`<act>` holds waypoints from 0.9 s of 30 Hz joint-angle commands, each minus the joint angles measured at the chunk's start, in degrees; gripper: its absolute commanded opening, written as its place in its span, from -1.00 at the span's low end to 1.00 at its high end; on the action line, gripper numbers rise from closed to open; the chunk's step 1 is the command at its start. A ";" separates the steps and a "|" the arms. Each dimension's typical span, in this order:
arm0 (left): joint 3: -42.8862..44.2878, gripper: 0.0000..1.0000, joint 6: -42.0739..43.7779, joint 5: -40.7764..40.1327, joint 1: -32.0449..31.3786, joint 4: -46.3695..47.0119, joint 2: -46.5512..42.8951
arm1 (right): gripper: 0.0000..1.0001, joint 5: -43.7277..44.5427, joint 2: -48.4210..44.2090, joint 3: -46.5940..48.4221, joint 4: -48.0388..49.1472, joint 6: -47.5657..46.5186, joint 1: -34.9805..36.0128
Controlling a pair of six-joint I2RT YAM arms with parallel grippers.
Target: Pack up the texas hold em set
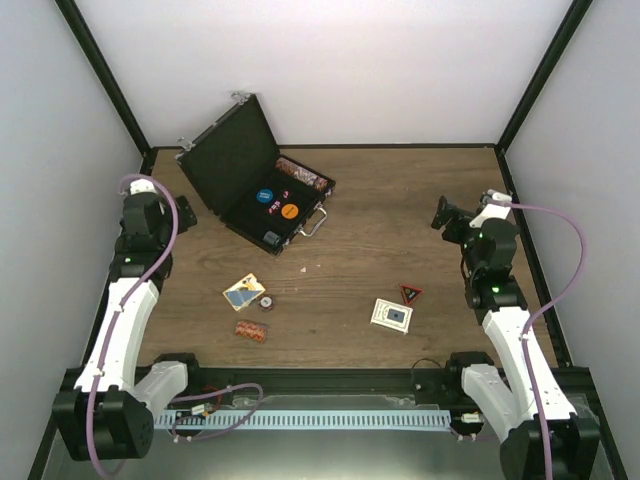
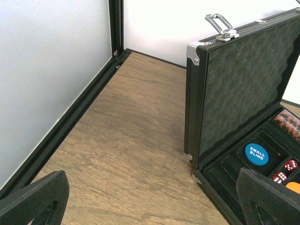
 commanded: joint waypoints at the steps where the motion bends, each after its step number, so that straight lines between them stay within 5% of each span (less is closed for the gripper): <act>1: -0.45 1.00 1.17 1.06 0.09 0.53 -0.36 | 1.00 -1.78 -0.11 3.96 -3.55 2.01 0.02; 7: -0.68 1.00 0.80 1.33 0.00 0.89 0.14 | 1.00 -3.54 0.14 7.71 -8.64 0.77 0.04; 11: -0.50 1.00 -0.06 10.31 -1.35 0.97 1.27 | 0.99 -6.52 0.73 9.77 -12.81 1.49 0.04; 19: 5.87 0.99 -1.88 9.31 -27.28 2.68 12.97 | 1.00 -17.69 5.92 9.59 -18.93 3.64 0.13; 27: 16.59 0.85 -1.57 17.02 -34.87 3.18 34.97 | 0.97 -28.28 9.36 8.29 -20.53 5.77 0.20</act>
